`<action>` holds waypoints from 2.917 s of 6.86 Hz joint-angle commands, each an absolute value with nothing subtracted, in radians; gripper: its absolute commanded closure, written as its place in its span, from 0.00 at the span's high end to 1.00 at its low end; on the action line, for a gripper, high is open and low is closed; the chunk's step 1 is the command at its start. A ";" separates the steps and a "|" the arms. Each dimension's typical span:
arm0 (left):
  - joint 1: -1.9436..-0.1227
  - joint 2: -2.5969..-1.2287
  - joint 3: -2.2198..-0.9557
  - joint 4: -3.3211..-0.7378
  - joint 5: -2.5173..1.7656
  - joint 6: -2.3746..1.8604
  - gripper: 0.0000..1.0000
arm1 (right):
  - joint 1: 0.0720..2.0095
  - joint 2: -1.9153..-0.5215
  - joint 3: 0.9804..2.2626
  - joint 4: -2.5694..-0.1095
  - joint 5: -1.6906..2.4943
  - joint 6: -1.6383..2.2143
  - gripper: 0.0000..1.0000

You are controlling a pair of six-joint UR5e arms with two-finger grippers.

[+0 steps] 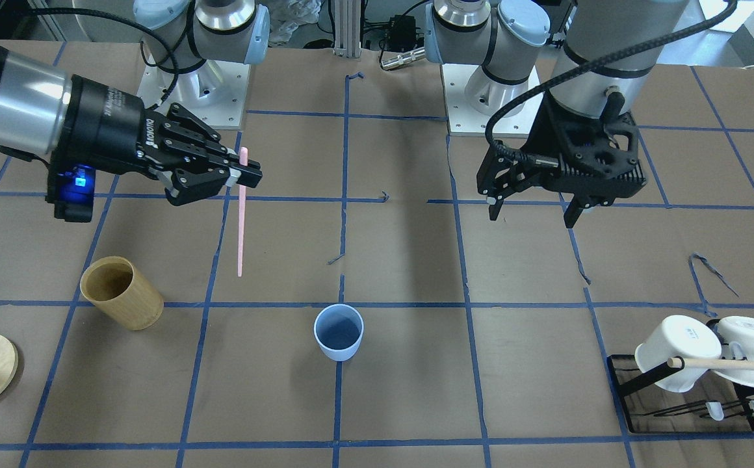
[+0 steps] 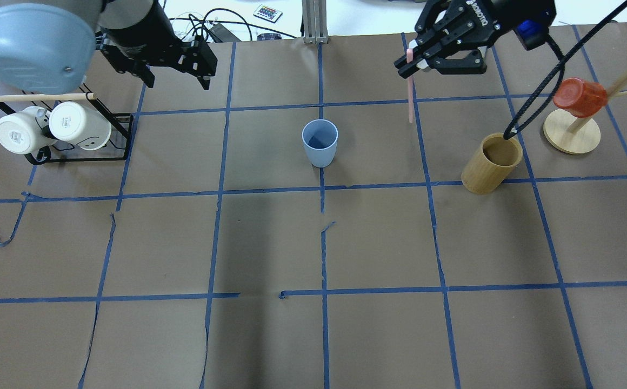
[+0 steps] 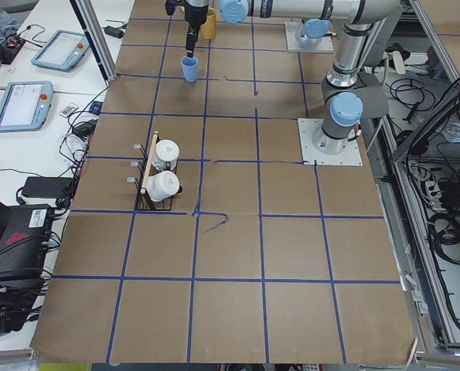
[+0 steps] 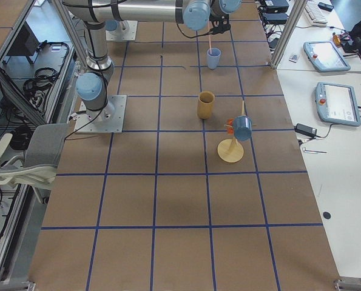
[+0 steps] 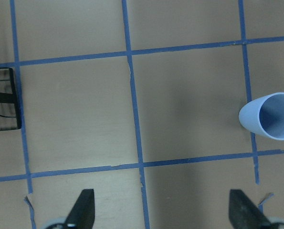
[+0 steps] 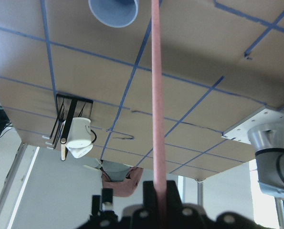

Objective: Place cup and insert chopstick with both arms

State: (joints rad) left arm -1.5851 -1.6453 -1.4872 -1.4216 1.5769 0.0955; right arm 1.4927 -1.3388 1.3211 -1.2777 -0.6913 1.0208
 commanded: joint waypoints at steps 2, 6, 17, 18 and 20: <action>-1.582 -1.580 -1.528 -1.473 1.586 0.072 1.00 | 1.652 -1.206 1.325 -1.679 -0.680 1.348 0.00; -1.577 -1.580 -1.539 -1.523 1.588 0.005 1.00 | 1.666 -1.149 1.345 -1.671 -0.669 1.347 0.00; -1.575 -1.598 -1.520 -1.523 1.574 -0.040 1.00 | 1.639 -1.234 1.385 -1.697 -0.855 1.327 1.00; -1.577 -1.600 -1.522 -1.522 1.584 -0.057 1.00 | 1.622 -1.285 1.385 -1.694 -0.984 1.278 1.00; -1.575 -1.598 -1.522 -1.522 1.572 -0.087 1.00 | 1.611 -1.339 1.391 -1.626 -1.229 0.948 1.00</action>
State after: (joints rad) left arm -1.5754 -1.5952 -1.5250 -1.5218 1.5815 -0.0622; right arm 1.6184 -1.3033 1.3894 -1.6682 -1.0723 1.1384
